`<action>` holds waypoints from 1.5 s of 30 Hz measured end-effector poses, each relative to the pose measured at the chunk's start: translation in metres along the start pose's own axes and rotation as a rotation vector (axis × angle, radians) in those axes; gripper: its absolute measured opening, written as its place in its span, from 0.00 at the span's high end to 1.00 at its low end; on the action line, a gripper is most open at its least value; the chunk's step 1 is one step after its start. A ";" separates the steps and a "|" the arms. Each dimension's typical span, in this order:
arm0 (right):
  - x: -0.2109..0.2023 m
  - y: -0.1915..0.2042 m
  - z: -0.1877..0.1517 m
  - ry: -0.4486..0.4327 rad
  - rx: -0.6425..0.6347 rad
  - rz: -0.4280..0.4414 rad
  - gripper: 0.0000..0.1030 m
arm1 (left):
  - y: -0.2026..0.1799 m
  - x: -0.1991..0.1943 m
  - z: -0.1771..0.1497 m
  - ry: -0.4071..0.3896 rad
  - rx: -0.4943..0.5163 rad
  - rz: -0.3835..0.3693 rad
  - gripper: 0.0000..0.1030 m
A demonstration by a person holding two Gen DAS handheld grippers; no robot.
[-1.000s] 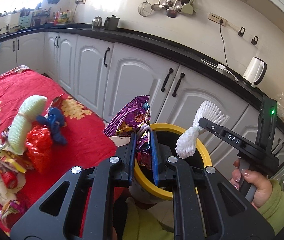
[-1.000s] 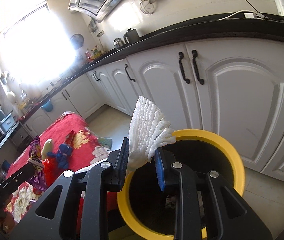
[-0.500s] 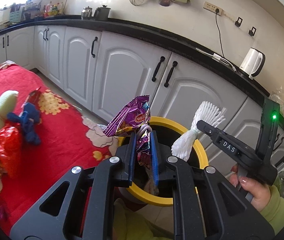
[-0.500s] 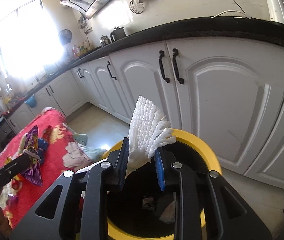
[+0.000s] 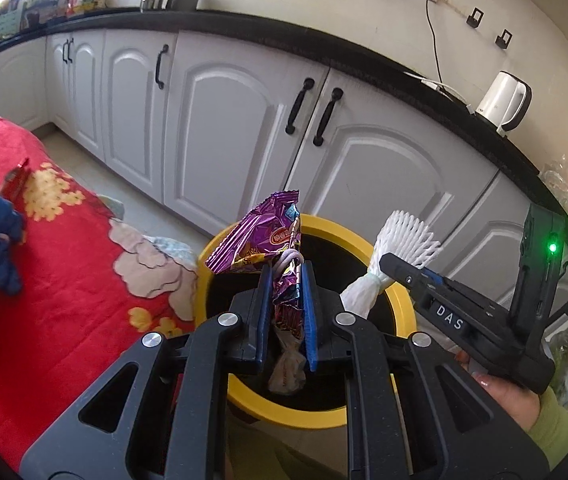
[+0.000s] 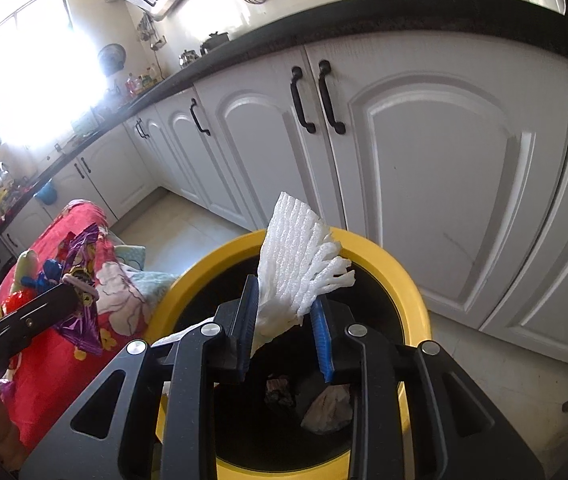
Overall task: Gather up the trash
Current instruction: 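Open both tools to drop the wrapper and fork bundle into the bin, then move both tools back to the table toward the green sponge and red bag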
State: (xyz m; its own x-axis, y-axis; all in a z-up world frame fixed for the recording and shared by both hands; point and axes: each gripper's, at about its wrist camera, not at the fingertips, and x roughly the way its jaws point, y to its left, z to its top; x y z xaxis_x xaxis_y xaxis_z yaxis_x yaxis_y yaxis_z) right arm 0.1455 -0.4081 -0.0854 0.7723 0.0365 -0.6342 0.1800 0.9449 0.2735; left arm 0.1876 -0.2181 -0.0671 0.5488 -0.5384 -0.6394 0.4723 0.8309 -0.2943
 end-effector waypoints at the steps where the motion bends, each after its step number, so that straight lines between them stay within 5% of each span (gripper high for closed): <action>1: 0.001 -0.001 0.000 0.004 0.007 0.001 0.75 | 0.000 0.002 0.000 0.002 -0.002 -0.002 0.91; 8: 0.004 -0.012 0.000 0.018 0.052 0.001 0.63 | 0.000 0.010 0.001 0.010 -0.010 -0.009 0.86; 10: 0.003 -0.015 0.000 0.014 0.067 -0.003 0.55 | 0.002 0.010 0.001 0.010 -0.018 -0.007 0.69; 14: 0.001 -0.017 0.000 0.008 0.080 -0.007 0.51 | 0.008 0.007 -0.001 0.004 -0.040 0.007 0.58; 23: -0.008 -0.011 0.004 -0.018 0.076 0.002 0.36 | 0.025 -0.012 -0.005 -0.030 -0.105 0.034 0.11; 45: -0.040 0.036 0.014 -0.084 -0.004 0.085 0.24 | 0.057 -0.081 -0.006 -0.135 -0.168 0.163 0.11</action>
State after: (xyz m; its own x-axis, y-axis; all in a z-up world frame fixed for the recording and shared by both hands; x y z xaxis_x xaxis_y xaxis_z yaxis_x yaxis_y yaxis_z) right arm 0.1299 -0.3802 -0.0398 0.8328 0.0893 -0.5463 0.1092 0.9410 0.3204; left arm 0.1662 -0.1263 -0.0365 0.7004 -0.4005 -0.5908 0.2557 0.9136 -0.3161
